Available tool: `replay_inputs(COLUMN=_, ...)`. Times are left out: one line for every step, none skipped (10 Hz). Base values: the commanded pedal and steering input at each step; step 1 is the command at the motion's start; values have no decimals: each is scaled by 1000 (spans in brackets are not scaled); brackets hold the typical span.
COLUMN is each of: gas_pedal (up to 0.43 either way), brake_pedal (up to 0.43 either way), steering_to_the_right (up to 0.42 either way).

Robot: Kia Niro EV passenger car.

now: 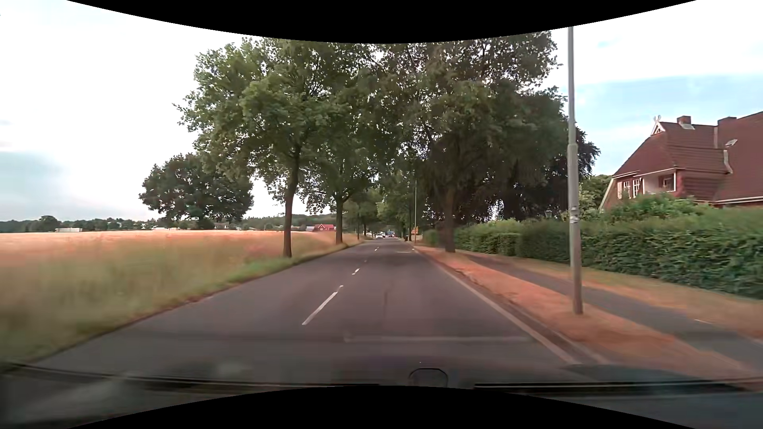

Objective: Follow the waypoints while adhering to traffic rules and regulations

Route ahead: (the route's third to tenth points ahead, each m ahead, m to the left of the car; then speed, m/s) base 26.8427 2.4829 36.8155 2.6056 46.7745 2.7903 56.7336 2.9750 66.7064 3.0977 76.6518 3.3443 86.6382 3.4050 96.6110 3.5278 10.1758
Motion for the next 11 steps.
replay_inputs(gas_pedal=189, brake_pedal=0, steering_to_the_right=-3)
replay_inputs(gas_pedal=189, brake_pedal=0, steering_to_the_right=-2)
replay_inputs(gas_pedal=189, brake_pedal=0, steering_to_the_right=0)
replay_inputs(gas_pedal=189, brake_pedal=0, steering_to_the_right=0)
replay_inputs(gas_pedal=189, brake_pedal=0, steering_to_the_right=0)
replay_inputs(gas_pedal=189, brake_pedal=0, steering_to_the_right=-1)
replay_inputs(gas_pedal=189, brake_pedal=0, steering_to_the_right=-4)
replay_inputs(gas_pedal=189, brake_pedal=0, steering_to_the_right=-3)
replay_inputs(gas_pedal=189, brake_pedal=0, steering_to_the_right=-2)
replay_inputs(gas_pedal=189, brake_pedal=0, steering_to_the_right=-2)
replay_inputs(gas_pedal=189, brake_pedal=0, steering_to_the_right=-2)
